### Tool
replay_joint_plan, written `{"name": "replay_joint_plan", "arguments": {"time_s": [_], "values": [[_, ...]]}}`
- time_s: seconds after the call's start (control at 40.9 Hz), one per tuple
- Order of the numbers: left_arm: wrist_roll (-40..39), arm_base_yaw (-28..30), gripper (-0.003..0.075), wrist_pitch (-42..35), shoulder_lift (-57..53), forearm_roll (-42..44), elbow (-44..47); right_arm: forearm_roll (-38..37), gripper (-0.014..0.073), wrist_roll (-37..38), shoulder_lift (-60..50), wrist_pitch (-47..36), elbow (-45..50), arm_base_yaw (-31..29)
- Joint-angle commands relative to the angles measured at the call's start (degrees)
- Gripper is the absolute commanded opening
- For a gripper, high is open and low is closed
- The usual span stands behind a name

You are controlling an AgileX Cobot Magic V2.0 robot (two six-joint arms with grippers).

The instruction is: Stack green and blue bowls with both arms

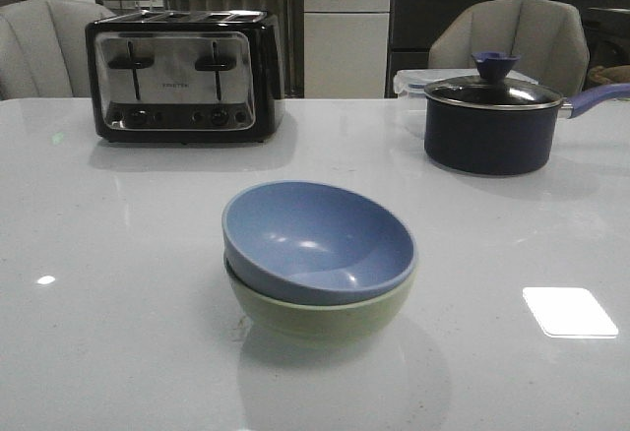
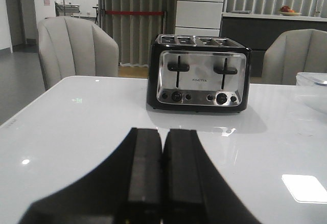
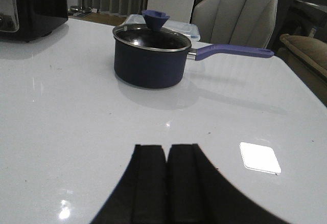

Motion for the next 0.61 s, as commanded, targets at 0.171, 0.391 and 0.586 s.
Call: {"name": "replay_joint_plan", "arguments": {"time_s": [0.171, 0.391, 0.586], "values": [[-0.4, -0.41, 0.0093, -5.23, -1.1, 0.02, 0.33, -0.19, 0.0029, 2.7, -0.96, -8.31, -0.17, -0.34], [-0.4, -0.41, 0.0093, -5.23, -1.1, 0.02, 0.33, -7.19, 0.0029, 15.45, -0.96, -12.52, -0.17, -0.34], [-0.4, -0.41, 0.0093, -5.23, -1.1, 0.02, 0.33, -7.18, 0.0029, 15.45, -0.96, -12.06, -0.17, -0.34]]}}
